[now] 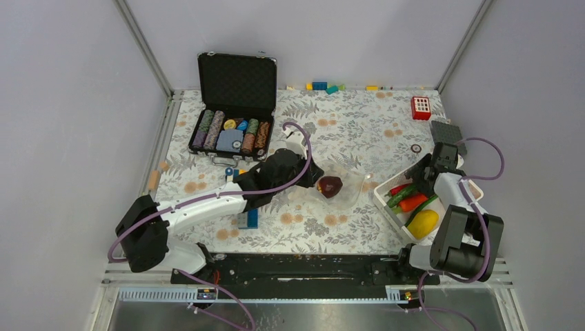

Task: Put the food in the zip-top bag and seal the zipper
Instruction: Pick up the fake vegetable from the bin, then place the fake vegetable in the zipper food storage bag.

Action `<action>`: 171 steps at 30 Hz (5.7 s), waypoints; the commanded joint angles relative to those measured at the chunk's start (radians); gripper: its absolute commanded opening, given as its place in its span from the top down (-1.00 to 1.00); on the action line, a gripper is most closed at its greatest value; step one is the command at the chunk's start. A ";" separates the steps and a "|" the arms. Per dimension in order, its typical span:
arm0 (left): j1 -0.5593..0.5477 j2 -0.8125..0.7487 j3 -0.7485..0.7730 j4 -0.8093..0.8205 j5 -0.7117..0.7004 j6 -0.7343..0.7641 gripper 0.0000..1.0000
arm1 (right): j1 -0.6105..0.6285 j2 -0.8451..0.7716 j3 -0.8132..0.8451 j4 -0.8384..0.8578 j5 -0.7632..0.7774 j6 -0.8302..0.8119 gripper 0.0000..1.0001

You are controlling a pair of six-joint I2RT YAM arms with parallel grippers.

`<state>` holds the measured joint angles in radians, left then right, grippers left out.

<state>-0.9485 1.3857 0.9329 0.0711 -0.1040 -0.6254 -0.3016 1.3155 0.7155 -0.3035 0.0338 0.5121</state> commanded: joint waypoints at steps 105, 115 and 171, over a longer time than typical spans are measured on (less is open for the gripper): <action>0.007 -0.122 -0.036 -0.109 -0.016 -0.326 1.00 | 1.394 -0.352 -0.277 0.742 0.291 -0.591 0.35; 0.007 -0.162 -0.038 -0.122 -0.033 -0.286 1.00 | 1.394 -0.276 -0.199 0.468 0.365 -0.740 0.33; 0.010 -0.257 -0.026 -0.247 0.020 -0.172 1.00 | 1.394 -0.204 -0.167 0.565 0.142 -0.733 1.00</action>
<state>-0.9348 1.1942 0.8795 -0.1490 -0.0750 -0.8417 1.0893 1.1053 0.5541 0.3481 0.1322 -0.2279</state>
